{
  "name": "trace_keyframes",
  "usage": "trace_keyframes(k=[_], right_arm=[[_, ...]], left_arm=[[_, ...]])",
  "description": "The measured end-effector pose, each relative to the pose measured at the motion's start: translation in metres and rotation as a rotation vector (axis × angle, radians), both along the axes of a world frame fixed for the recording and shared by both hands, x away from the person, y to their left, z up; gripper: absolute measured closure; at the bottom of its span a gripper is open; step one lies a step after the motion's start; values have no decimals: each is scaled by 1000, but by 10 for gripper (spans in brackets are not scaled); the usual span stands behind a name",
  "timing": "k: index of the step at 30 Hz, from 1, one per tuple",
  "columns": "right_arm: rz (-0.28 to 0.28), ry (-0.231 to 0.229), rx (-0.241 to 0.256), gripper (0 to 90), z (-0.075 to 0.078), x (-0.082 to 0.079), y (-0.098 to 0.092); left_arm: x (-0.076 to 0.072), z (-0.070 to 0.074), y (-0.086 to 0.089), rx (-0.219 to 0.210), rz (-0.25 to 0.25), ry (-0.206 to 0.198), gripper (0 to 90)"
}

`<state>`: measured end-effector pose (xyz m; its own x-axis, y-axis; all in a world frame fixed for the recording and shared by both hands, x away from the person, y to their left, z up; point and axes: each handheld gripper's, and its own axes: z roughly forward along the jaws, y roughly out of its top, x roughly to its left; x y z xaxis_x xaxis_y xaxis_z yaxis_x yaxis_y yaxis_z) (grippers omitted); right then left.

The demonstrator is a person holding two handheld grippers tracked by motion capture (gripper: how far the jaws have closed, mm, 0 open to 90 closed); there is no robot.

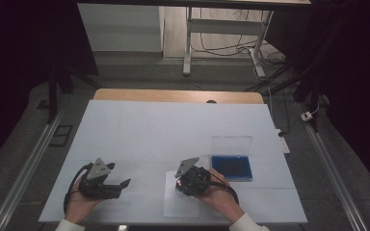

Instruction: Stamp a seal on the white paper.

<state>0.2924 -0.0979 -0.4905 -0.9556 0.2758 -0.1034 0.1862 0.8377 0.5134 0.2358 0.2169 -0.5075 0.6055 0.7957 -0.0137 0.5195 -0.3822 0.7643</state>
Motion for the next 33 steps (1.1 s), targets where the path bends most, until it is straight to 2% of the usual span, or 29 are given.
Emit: trace_keyframes(k=[2, 3, 6, 7, 11, 15, 26, 33], right_arm=[[0, -6, 2, 704, 3, -1, 0], [9, -25, 19, 703, 6, -2, -1], [-2, -41, 48, 702, 15, -4, -4], [-1, -30, 73, 702, 19, -4, -5], [-8, -34, 124, 701, 35, -7, -13], [-11, -30, 180, 701, 44, -8, -21], [-35, -48, 237, 701, 56, -4, -37], [-74, -56, 269, 700, 65, 1, -52]], left_arm=[[0, 0, 1, 1, 2, -1, 190], [0, 0, 1, 0, 2, 0, 190], [1, 0, 2, 2, 6, 1, 190], [1, 0, 2, -1, 7, 1, 190], [1, -1, 2, 2, 8, 1, 190], [1, -1, 1, 4, 5, 0, 190], [1, -1, 1, 2, 5, 1, 189], [0, 0, 1, -2, 7, -1, 189]])
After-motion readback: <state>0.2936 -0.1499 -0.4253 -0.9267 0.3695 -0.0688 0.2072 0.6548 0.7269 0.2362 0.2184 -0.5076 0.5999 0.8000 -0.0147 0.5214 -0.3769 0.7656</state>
